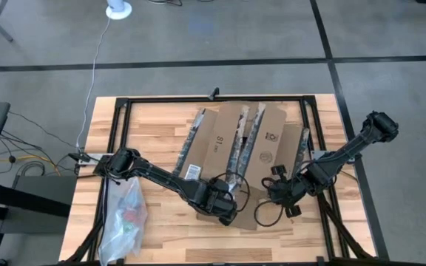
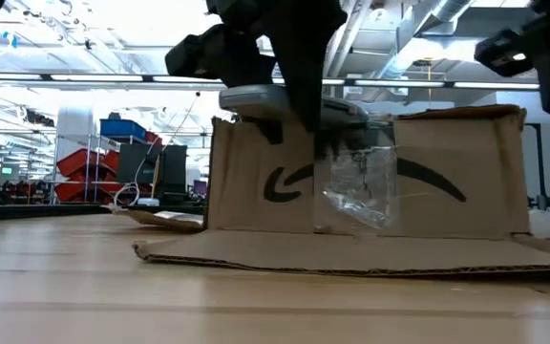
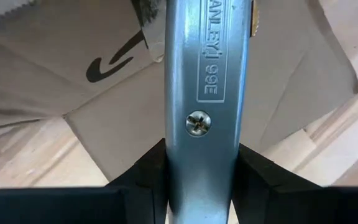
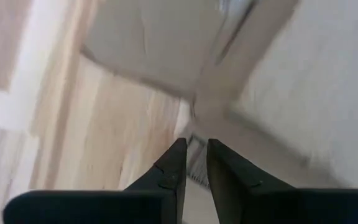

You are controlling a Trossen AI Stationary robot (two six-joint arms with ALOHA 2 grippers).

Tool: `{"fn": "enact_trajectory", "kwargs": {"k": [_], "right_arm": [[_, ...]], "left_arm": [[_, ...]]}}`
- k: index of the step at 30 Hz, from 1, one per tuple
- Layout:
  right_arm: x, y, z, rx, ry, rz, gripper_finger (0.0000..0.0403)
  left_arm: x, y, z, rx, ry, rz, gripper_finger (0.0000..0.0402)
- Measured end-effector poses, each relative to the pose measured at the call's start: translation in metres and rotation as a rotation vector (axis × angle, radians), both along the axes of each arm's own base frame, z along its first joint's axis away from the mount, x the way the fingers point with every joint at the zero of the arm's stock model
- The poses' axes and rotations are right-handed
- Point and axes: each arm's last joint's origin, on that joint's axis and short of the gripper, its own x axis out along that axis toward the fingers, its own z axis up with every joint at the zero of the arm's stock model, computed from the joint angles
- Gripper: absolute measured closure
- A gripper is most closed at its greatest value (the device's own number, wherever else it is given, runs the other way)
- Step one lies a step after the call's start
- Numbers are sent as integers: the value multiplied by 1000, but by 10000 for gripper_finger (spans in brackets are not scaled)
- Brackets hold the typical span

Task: Unpack boxes
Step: Break down the box until it is fully flat

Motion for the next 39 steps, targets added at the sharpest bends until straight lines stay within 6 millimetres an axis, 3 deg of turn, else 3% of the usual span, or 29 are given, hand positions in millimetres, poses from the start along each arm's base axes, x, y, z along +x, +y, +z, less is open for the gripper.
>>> {"fn": "enact_trajectory", "kwargs": {"k": [7, 12, 19, 27, 34, 39], "right_arm": [[19, -8, 25, 28, -121, -13, 355], [34, -25, 7, -39, -30, -86, 355], [50, -25, -14, -82, 48, -71, 355], [46, -19, -28, -130, 127, -59, 355], [38, -22, -34, -147, 187, -55, 355], [37, -22, -34, -139, 179, -54, 355]], "left_arm": [[9, 4, 3, -28, -61, -38, 295], [10, 4, 3, -38, -61, -56, 295], [10, 4, 3, -34, -60, -70, 295], [4, 1, 2, -23, -12, -74, 295], [-28, -13, 3, 61, 154, 74, 295], [-25, -23, 9, 30, 76, 8, 295]]}}
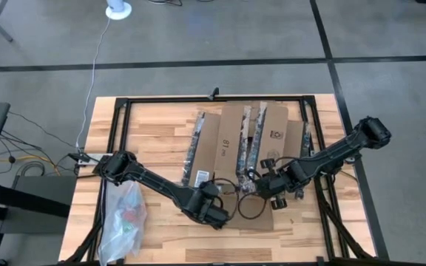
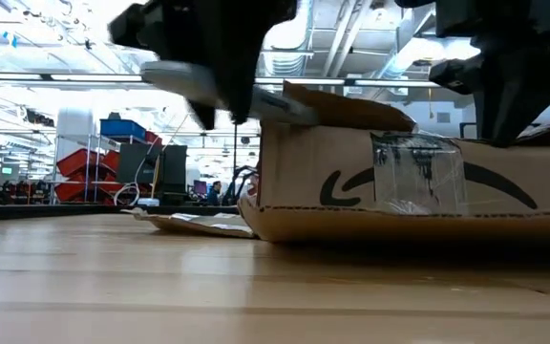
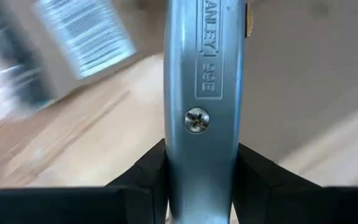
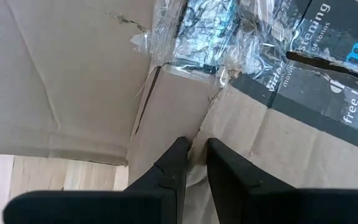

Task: Unpack boxes
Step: Break down the box until it is fully flat

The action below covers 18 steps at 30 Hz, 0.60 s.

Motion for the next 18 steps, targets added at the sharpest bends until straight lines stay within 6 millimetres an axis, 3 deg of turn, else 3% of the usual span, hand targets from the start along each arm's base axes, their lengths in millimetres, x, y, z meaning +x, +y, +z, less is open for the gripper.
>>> {"fn": "enact_trajectory", "kwargs": {"k": [5, 8, 12, 18], "right_arm": [[-3, -1, 13, 36, -52, 1, 355], [-8, -3, 24, 71, -97, -5, 355], [-12, -5, 29, 80, -110, -17, 355], [-12, -5, 28, 72, -104, -22, 355]], "left_arm": [[20, -7, 29, -19, -239, -151, 295], [26, -3, 42, -22, -290, -197, 295], [28, 9, 37, -84, -222, -230, 295], [28, 2, 38, -195, -218, -370, 295]]}}
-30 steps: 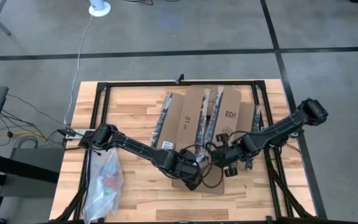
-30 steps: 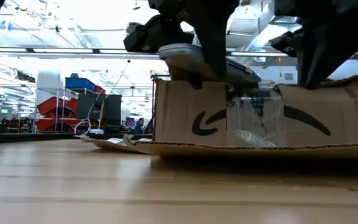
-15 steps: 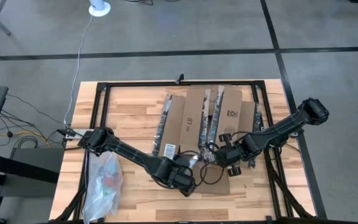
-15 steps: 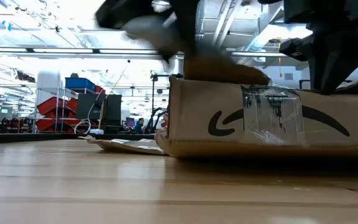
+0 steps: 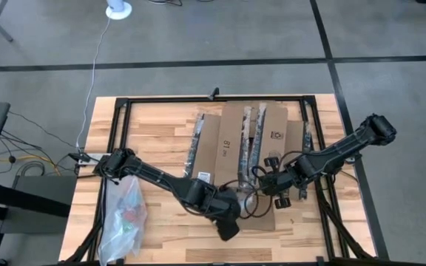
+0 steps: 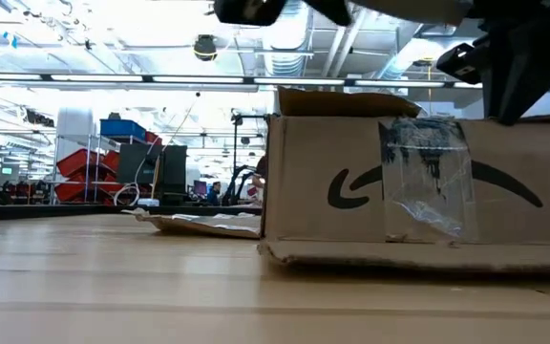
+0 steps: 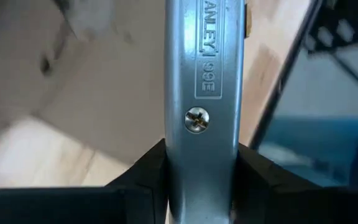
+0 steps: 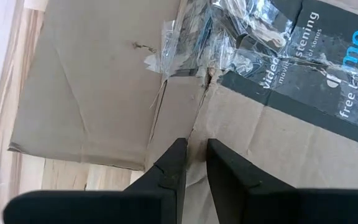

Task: Unpack boxes
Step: Break down the box until it is fully flat

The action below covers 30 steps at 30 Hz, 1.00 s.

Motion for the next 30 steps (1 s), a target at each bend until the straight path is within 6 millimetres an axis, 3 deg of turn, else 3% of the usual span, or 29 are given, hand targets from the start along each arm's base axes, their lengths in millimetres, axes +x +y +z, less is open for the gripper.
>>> {"fn": "enact_trajectory", "kwargs": {"k": [6, 24, 30], "right_arm": [[2, 0, 1, 2, -19, -7, 355], [1, 0, 0, -1, -21, -29, 355], [0, 0, -2, -3, -18, -30, 355]], "left_arm": [[12, 12, -28, 21, 88, 19, 295], [20, 46, -34, 65, 134, 143, 295], [10, 50, -36, 99, 241, 235, 295]]}}
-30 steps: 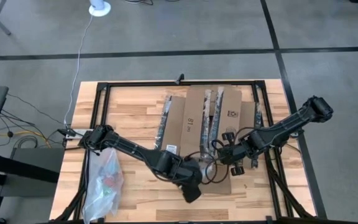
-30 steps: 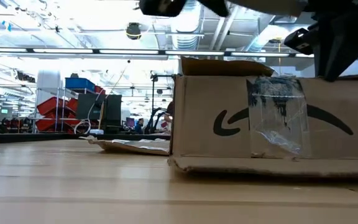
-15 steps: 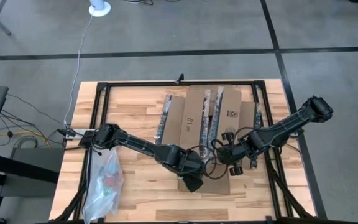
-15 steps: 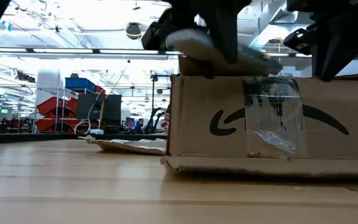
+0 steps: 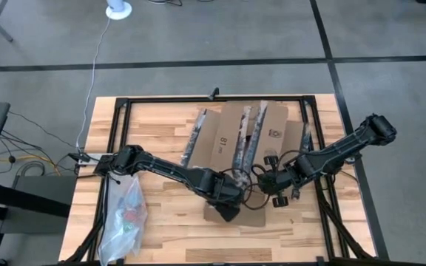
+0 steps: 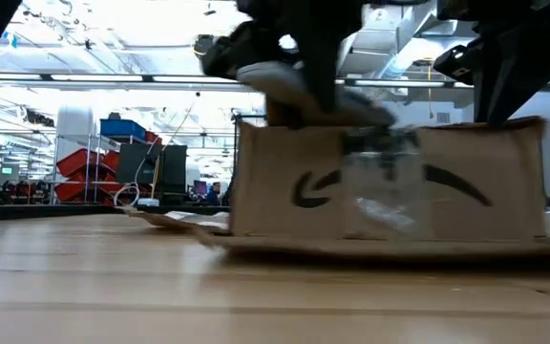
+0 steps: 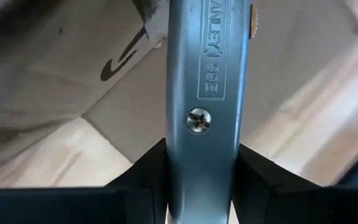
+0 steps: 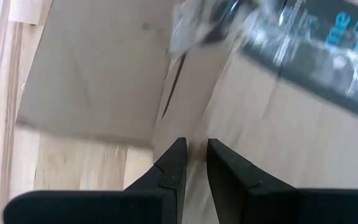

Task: Unpack boxes
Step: Break down the box until it is fully flat

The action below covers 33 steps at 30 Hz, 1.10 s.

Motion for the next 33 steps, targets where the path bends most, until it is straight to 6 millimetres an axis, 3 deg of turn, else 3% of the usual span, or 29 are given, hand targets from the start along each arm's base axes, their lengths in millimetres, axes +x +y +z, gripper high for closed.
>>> {"fn": "enact_trajectory", "kwargs": {"k": [13, 19, 26, 31, 33], "right_arm": [[-13, 7, -15, -9, 56, -19, 355], [-15, 7, -16, -2, 71, -25, 355], [-14, 7, -16, 6, 66, -26, 355], [-15, 7, -15, 10, 59, -26, 355], [-15, 6, -14, 12, 56, -26, 355]], "left_arm": [[-19, -14, 4, 172, 40, 118, 295], [-30, -20, 40, 249, -104, 151, 295], [-17, -31, 46, 151, -217, -63, 294], [-14, -28, 47, 67, -211, -138, 199], [-15, -26, 46, 45, -180, -154, 182]]}}
